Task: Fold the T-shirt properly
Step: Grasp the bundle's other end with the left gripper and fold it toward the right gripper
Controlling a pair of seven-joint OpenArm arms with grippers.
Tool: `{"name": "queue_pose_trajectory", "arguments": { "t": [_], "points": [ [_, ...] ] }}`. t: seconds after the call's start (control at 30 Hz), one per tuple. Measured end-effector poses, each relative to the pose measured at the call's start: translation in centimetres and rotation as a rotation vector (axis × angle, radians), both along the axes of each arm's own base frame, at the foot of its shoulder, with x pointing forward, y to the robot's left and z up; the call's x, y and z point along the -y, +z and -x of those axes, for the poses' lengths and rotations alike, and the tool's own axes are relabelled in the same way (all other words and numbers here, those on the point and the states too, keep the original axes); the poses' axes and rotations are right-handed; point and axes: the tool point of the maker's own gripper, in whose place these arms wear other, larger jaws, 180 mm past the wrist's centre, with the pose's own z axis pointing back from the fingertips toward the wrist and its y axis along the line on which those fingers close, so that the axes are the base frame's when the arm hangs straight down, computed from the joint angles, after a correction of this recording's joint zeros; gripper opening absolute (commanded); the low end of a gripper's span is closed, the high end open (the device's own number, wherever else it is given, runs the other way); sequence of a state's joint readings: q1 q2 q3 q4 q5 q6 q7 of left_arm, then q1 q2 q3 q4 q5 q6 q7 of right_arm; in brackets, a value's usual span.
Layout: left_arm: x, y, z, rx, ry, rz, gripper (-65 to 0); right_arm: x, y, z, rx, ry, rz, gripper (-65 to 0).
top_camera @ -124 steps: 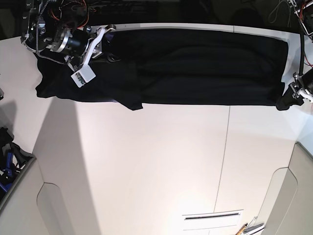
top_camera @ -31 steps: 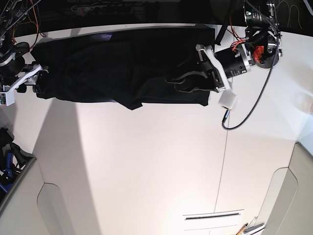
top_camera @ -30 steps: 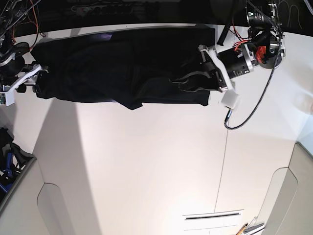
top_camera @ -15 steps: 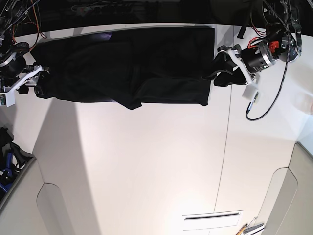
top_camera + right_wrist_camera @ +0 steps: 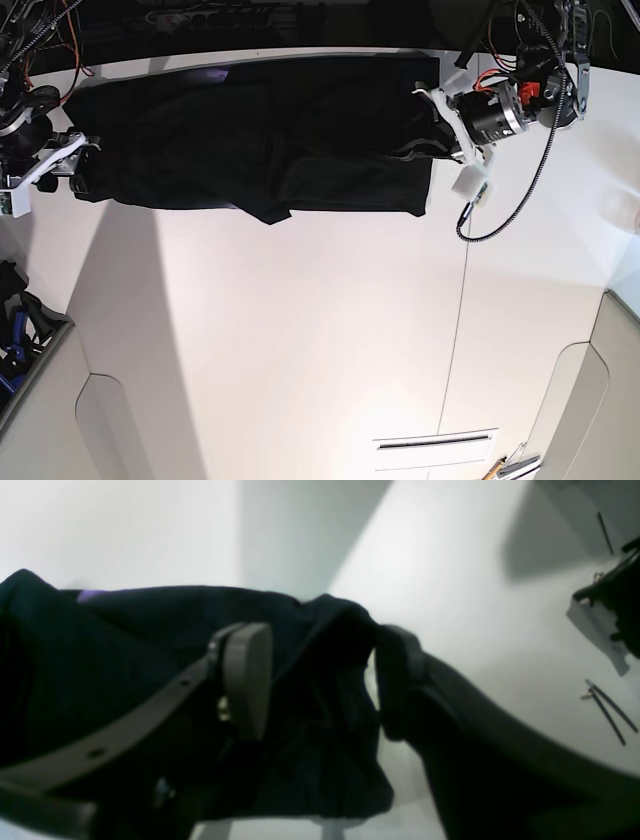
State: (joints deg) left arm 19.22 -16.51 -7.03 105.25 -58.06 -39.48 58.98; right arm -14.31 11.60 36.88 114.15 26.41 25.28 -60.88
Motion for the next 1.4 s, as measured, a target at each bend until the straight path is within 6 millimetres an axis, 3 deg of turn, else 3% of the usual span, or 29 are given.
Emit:
{"name": "queue_pose_trajectory", "arguments": {
  "t": [0.13,0.27,0.53,0.67,0.77,0.97,1.07,1.17,1.27,1.4],
  "points": [
    [1.6,1.0,1.5,-0.058,-0.060,0.094,-65.0,0.0,0.0,0.0,0.000,-0.001,0.001,-32.1],
    [4.4,3.1,2.1,-0.056,-0.088,0.226,-65.0,0.0,0.0,0.0,0.000,-0.001,0.000,-32.1],
    [7.5,3.6,3.4,-0.081,-0.130,0.308,-65.0,0.0,0.0,0.0,0.000,-0.001,0.000,-32.1],
    [9.0,3.6,4.4,-0.100,-0.185,0.317,-47.7,0.0,0.0,0.0,0.004,0.000,-0.003,-32.1],
    [8.7,2.7,4.1,-0.093,-0.176,0.257,-46.9,0.0,0.0,0.0,0.003,0.000,-0.002,-32.1],
    [8.6,3.4,3.7,-0.064,-0.181,0.256,-46.9,0.0,0.0,-0.1,0.004,0.000,-0.002,-32.1],
    [8.3,5.9,3.2,0.022,-0.192,0.248,-46.9,0.0,0.0,0.0,0.002,0.000,-0.002,-32.0],
    [5.7,7.9,1.1,0.157,-0.109,0.143,-50.3,0.0,0.0,0.0,0.002,0.000,-0.002,-32.1],
    [2.1,5.9,-0.4,0.170,-0.007,-0.035,-63.7,0.0,0.0,0.0,0.002,0.000,-0.002,-32.1],
    [0.8,2.7,1.0,0.062,0.011,-0.075,-65.0,0.0,0.1,-0.1,0.004,0.000,-0.002,-32.1]
  ]
}}
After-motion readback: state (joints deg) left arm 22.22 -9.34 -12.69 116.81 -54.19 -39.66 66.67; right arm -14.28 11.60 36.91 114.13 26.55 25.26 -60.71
